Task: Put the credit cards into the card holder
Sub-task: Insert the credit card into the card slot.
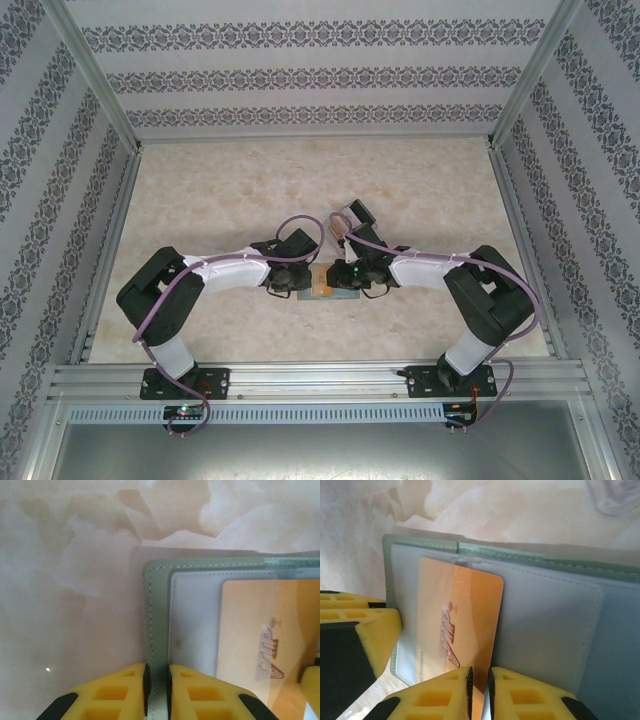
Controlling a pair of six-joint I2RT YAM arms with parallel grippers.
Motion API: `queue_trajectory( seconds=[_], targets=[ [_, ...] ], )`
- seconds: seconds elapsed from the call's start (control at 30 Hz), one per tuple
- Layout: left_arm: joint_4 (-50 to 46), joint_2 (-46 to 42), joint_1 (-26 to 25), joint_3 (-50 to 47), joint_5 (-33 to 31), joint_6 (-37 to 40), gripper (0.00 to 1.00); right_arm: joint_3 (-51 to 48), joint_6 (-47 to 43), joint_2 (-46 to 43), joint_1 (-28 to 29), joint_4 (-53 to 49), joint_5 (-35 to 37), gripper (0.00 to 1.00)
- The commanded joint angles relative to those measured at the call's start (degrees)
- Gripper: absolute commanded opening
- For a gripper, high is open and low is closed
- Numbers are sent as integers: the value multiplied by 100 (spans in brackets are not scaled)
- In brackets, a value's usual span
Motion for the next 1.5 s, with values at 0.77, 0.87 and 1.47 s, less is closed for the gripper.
queue_trajectory(
  seconds=[0.77,0.87,1.47],
  targets=[
    [1638,-602,538,-1000,1114,-461,47,257,-15,313,140,-18,-79,14],
    [1852,-467,532,-1019,1310,-554,43,261,73,304,141,74,-146,14],
    [1561,-495,539,-939,1075,-510,33,310,409,274,191,356,-296,20]
  ],
)
